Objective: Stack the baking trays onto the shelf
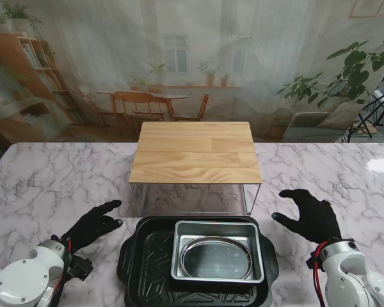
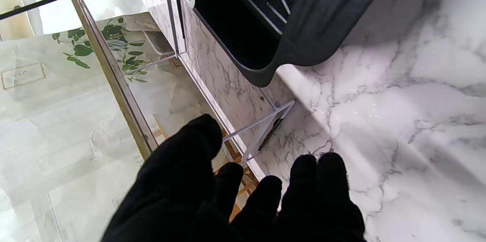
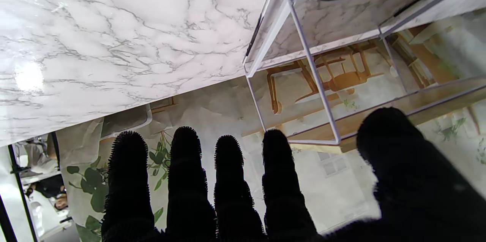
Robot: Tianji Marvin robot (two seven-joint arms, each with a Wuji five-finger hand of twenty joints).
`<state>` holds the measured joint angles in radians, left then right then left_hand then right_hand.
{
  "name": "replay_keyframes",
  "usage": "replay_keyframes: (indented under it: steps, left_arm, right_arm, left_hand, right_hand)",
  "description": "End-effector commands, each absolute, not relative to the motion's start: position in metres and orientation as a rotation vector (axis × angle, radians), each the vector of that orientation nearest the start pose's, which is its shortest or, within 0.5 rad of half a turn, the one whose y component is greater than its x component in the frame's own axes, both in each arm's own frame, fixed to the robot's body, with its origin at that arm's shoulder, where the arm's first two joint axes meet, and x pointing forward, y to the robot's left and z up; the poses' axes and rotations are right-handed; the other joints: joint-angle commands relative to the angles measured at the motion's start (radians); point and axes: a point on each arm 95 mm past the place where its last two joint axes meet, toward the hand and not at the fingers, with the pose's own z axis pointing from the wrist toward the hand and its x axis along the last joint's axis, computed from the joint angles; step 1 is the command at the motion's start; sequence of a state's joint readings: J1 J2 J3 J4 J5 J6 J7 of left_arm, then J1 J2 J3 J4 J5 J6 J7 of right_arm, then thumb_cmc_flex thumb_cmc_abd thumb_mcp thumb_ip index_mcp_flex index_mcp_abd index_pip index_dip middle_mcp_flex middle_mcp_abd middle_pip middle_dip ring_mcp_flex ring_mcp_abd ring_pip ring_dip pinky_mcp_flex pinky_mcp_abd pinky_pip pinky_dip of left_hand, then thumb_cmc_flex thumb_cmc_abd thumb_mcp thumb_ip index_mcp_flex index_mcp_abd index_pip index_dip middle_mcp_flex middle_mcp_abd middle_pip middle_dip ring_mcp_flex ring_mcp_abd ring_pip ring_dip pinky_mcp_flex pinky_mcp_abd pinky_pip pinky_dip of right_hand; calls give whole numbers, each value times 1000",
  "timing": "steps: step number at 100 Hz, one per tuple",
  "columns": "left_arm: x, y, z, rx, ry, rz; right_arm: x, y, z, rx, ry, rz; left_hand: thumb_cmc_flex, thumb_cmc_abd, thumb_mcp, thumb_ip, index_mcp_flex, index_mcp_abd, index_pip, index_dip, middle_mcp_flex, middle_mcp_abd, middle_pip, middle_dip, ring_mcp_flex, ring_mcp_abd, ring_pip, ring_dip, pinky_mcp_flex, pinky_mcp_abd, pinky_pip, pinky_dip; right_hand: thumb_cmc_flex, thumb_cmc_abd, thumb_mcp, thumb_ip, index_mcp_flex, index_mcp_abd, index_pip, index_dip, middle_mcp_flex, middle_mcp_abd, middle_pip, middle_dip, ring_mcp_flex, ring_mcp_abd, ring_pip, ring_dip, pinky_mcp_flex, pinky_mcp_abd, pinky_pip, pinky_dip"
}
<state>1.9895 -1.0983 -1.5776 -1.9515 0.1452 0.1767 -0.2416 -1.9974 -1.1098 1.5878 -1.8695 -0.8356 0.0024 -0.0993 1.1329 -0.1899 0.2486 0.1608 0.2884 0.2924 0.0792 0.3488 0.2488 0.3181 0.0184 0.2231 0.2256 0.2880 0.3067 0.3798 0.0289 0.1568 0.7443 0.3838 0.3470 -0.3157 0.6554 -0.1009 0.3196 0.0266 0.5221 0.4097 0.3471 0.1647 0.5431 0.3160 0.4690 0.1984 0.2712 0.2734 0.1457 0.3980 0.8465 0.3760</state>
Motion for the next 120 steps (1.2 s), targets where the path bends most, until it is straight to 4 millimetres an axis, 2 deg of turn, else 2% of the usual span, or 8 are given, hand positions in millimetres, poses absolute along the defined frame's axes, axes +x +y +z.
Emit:
replay_keyframes:
  steps: [1, 17, 43, 72, 84, 94, 111, 120]
  left_arm:
    - [302, 60, -319, -2268, 1007, -1692]
    - [297, 53, -325, -2262, 1053, -1661]
    - [292, 43, -333, -2310, 1098, -1596]
    - [291, 37, -337, -2301, 1121, -1560]
    - [291, 34, -338, -2298, 1130, -1552]
    - [291, 32, -339, -2303, 1131, -1547]
    - [290, 27, -340, -2324, 1139, -1538]
    - [290, 24, -341, -2333, 1140, -1534]
  right_arm:
    - [305, -89, -313, 1447, 1186, 1437]
    - [298, -85, -319, 1451, 1222, 1393]
    - [289, -80, -327, 1457, 1259, 1302]
    - [286, -66, -329, 1494, 1369, 1179]
    - [284, -63, -329, 1502, 1384, 1167]
    - [281, -61, -327, 1517, 1419, 1134]
    - [281, -57, -329, 1542, 1455, 1088]
    - [282, -54, -330, 1557, 1481, 1063]
  left_hand:
    - [20, 1, 70, 34, -22, -9, -27, -18, -59, -12, -23, -35, 1, -24, 20, -21, 6, -59, 27, 8]
    - [-45, -16, 55, 16, -70, 10, -53, -40, -89, 5, -30, -56, -6, -24, 26, -27, 11, -66, 26, 7]
    - [-38, -22, -170, -91, -101, 41, -78, -86, -117, 44, -35, -89, 0, 12, 54, -21, 22, -55, 52, 20]
    - [-27, -24, -182, -89, -119, 37, -85, -104, -166, 57, -50, -125, 0, 19, 58, -21, 26, -48, 56, 22]
    - [9, -6, -41, 8, -120, 32, -80, -114, -167, 53, -46, -147, 3, 15, 64, -21, 29, -51, 62, 24]
    - [-1, -10, 51, 29, -123, 30, -78, -115, -167, 53, -46, -147, 3, 16, 66, -21, 30, -53, 62, 25]
    - [-41, -20, 34, 13, -120, 28, -75, -114, -162, 46, -44, -145, 7, 15, 69, -19, 30, -53, 65, 26]
    - [-29, -21, -59, -51, -121, 26, -70, -111, -160, 40, -43, -135, 8, 9, 70, -17, 31, -55, 69, 28]
  right_hand:
    - [34, -27, 51, 39, -39, 33, 5, -21, -33, -5, 25, 1, -27, -9, -20, -10, -5, -37, 19, 4]
    - [55, -52, 110, 50, -52, 39, 8, -25, -40, -6, 32, -3, -30, -7, -17, -14, -4, -40, 27, -6]
    - [80, -103, 183, 66, -136, 95, -27, -49, -59, -1, 40, -10, -18, 40, -21, -26, 25, -33, 54, -15]
    - [92, -156, 209, 67, -213, 134, -98, -94, -140, 2, 1, -33, -20, 69, -59, -55, 42, -11, 70, -40]
    - [99, -166, 220, 69, -240, 139, -155, -121, -150, 3, -1, -37, -11, 74, -61, -57, 52, 2, 77, -51]
    - [95, -165, 207, 67, -234, 139, -212, -135, -165, 3, -12, -44, -11, 76, -63, -57, 54, 14, 81, -61]
    - [90, -166, 185, 63, -231, 142, -229, -128, -171, 6, -18, -47, -4, 79, -60, -54, 65, 22, 87, -63]
    - [97, -174, 174, 61, -229, 146, -235, -119, -176, 12, -20, -49, 3, 94, -56, -51, 85, 26, 99, -64]
